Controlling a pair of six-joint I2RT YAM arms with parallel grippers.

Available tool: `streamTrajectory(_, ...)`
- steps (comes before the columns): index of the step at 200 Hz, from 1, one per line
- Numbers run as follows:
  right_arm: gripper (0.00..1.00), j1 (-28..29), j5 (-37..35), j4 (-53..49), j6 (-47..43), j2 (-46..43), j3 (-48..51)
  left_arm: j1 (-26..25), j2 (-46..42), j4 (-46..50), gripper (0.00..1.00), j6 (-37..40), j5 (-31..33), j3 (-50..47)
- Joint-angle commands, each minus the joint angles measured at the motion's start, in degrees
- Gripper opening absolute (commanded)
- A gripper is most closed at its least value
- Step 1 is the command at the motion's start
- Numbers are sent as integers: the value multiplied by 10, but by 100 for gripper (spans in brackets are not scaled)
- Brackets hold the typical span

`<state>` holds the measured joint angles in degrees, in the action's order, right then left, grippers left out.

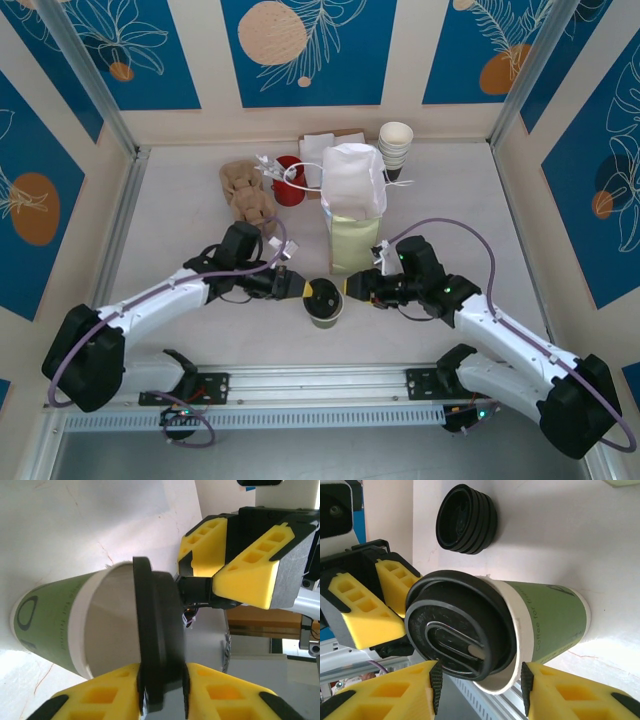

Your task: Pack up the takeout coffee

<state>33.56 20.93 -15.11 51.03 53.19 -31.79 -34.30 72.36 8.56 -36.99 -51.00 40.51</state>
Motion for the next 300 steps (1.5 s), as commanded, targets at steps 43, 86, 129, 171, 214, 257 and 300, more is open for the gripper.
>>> streamTrajectory(43, 48, 7, -4, 9, -4, 7, -1, 15, 11, 16, 32, 27, -5, 1)
streamTrajectory(86, 48, 10, -4, 11, -2, 13, -3, 15, 24, 18, 35, 37, -5, -3)
streamTrajectory(129, 48, 16, -7, 13, 1, 16, -4, 15, 32, 19, 36, 44, -5, -4)
streamTrajectory(171, 48, 19, -9, 13, 0, 21, -5, 14, 38, 19, 43, 51, -9, -3)
streamTrajectory(214, 49, 22, -12, 13, 0, 28, -10, 11, 35, 30, 48, 61, -9, 3)
streamTrajectory(257, 49, 25, -12, 13, -1, 40, -16, -1, 37, 58, 51, 82, 1, 18)
streamTrajectory(300, 49, 28, -13, 11, -4, 45, -22, -12, 39, 120, 55, 107, 34, 44)
